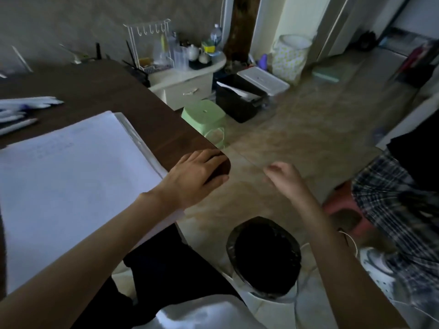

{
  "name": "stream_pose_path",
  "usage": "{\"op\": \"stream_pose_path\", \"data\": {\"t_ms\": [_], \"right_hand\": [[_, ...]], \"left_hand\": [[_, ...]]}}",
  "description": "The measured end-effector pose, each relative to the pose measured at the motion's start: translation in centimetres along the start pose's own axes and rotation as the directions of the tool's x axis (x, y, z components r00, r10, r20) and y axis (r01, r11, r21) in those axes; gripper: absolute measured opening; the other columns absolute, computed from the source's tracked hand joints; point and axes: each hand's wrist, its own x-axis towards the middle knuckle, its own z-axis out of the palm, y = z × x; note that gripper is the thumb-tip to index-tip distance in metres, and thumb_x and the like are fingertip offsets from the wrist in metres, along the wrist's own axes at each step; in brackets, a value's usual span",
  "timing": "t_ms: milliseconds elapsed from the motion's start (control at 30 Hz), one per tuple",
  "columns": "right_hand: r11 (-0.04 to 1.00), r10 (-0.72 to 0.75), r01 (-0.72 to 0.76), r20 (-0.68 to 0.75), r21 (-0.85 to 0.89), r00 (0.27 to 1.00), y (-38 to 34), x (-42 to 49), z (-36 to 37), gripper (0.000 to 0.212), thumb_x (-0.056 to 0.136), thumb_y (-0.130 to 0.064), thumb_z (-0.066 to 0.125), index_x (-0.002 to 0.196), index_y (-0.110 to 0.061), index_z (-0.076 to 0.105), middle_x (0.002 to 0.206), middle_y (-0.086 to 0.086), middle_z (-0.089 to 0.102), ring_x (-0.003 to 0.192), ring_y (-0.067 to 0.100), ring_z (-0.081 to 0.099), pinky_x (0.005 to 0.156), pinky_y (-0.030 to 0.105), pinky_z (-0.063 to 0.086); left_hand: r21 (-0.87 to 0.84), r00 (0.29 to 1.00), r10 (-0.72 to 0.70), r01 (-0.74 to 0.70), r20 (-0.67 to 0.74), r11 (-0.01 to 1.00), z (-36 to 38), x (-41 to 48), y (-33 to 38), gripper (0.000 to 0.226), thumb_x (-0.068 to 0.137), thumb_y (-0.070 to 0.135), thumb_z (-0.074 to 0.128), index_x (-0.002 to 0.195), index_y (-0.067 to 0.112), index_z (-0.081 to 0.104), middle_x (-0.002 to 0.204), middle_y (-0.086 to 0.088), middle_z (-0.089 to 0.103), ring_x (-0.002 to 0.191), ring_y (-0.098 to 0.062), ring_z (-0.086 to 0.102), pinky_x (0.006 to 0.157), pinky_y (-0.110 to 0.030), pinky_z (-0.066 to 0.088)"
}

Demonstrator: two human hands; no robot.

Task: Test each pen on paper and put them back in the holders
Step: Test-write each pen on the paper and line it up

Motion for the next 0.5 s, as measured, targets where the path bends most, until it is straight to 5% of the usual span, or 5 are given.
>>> {"op": "stream_pose_path", "data": {"t_ms": [100, 200, 333, 500], "right_hand": [[0.942, -0.318, 0.315, 0.007, 0.116, 0.948, -7.7, -0.6, 1.8, 0.016, 0.095, -0.024, 0.051, 0.091, -0.015, 0.064, 0.077, -0.003, 0.066, 0.066, 0.001, 0.059, 0.063, 0.019, 0.046], [0.855, -0.511, 0.49, 0.121, 0.169, 0.851, -14.1, -0.4, 5.6, 0.014, 0.093, -0.024, 0.053, 0.086, -0.018, 0.064, 0.072, -0.004, 0.066, 0.066, 0.002, 0.06, 0.071, 0.029, 0.049], [0.728, -0.669, 0.679, 0.31, 0.094, 0.675, -21.3, -0.5, 12.3, 0.016, 0.09, -0.023, 0.054, 0.083, -0.015, 0.065, 0.074, -0.003, 0.067, 0.073, 0.012, 0.063, 0.072, 0.036, 0.05], [0.613, -0.732, 0.787, 0.427, 0.072, 0.531, -27.2, 0.4, 20.6, 0.013, 0.089, -0.025, 0.054, 0.083, -0.02, 0.064, 0.079, -0.008, 0.065, 0.077, 0.011, 0.061, 0.072, 0.03, 0.047]], "left_hand": [[-0.047, 0.996, -0.071, 0.068, -0.058, 0.997, -2.8, -1.6, -2.4, 0.067, 0.088, 0.058, 0.021, 0.134, 0.017, 0.047, 0.137, -0.003, 0.045, 0.12, -0.021, 0.044, 0.099, -0.034, 0.035], [-0.067, 0.963, -0.229, 0.221, -0.144, 0.973, -5.5, -4.7, -5.8, 0.056, 0.093, 0.054, 0.031, 0.131, 0.019, 0.05, 0.135, -0.003, 0.047, 0.118, -0.021, 0.047, 0.095, -0.032, 0.039], [-0.055, 0.865, -0.483, 0.48, -0.136, 0.876, -8.0, -9.8, -9.6, 0.058, 0.084, 0.052, 0.031, 0.134, 0.027, 0.045, 0.142, 0.003, 0.04, 0.127, -0.016, 0.04, 0.102, -0.032, 0.037], [-0.071, 0.763, -0.596, 0.6, -0.251, 0.797, -8.3, -15.5, -13.8, 0.053, 0.092, 0.054, 0.032, 0.129, 0.022, 0.053, 0.134, -0.002, 0.049, 0.12, -0.021, 0.047, 0.098, -0.042, 0.042]]}}
